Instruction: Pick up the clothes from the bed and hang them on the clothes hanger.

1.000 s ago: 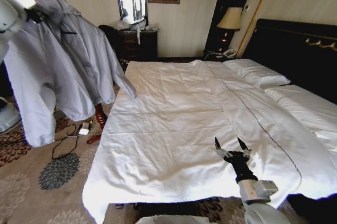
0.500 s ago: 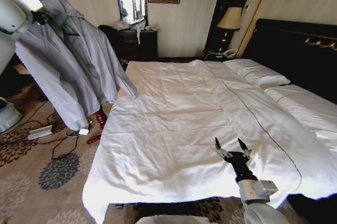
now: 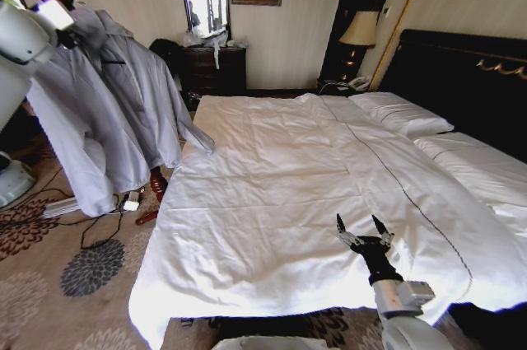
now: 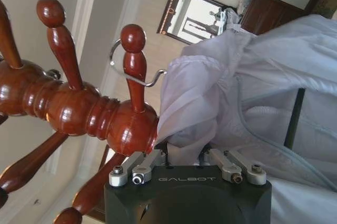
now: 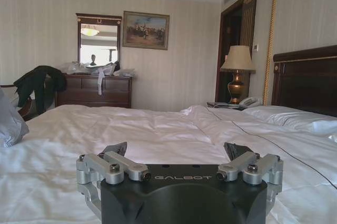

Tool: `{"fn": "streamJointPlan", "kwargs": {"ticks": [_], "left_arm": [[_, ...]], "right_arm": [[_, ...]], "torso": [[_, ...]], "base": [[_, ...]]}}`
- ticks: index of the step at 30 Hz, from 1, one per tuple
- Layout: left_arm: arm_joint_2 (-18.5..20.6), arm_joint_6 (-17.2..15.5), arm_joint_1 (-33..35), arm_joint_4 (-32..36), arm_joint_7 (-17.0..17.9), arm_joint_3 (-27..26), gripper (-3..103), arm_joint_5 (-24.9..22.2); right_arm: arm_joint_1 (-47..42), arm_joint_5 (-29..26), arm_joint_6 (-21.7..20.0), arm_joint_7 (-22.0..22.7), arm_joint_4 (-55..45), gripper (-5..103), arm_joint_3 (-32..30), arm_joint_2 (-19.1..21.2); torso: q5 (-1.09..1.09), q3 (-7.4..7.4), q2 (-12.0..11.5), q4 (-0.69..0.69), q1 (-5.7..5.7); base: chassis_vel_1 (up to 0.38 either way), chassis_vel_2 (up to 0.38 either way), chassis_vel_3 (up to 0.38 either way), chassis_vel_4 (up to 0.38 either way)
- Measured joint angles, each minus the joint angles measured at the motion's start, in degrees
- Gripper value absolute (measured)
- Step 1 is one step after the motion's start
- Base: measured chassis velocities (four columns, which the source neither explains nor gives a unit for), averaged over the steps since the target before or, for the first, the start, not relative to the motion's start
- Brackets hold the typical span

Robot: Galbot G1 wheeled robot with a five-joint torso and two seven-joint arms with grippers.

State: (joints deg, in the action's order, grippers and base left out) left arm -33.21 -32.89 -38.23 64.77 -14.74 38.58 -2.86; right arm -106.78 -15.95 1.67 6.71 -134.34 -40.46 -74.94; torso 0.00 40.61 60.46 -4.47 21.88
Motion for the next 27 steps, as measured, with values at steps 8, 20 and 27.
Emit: {"fn": "streamJointPlan", "kwargs": {"ticks": [8, 20, 27], "left_arm": [[0.50, -1.28, -0.44, 0.83, 0.40, 0.49, 57, -0.10], [2.92, -2.57, 0.30, 4.13, 1.51, -0.64, 98, -0.87], [7.58, -5.46, 2.85, 10.81, 3.04, -3.62, 100, -5.80]], "right_arm": [[-0.07, 0.31, 0.04, 0.00, 0.02, 100, 0.19, 0.00], [-0.33, 1.27, 0.31, -0.01, -0.01, 100, 0.91, -0.18], [-0.38, 1.29, 0.29, -0.01, -0.02, 100, 1.12, -0.05]], "torso": [[0.01, 0.00, 0.00, 0.01, -0.01], [0.00, 0.00, 0.00, 0.00, 0.00], [-0.01, 0.00, 0.00, 0.03, 0.00]], "base": [[0.000, 0.000, 0.000, 0.000], [0.000, 0.000, 0.000, 0.000], [0.000, 0.000, 0.000, 0.000]]}}
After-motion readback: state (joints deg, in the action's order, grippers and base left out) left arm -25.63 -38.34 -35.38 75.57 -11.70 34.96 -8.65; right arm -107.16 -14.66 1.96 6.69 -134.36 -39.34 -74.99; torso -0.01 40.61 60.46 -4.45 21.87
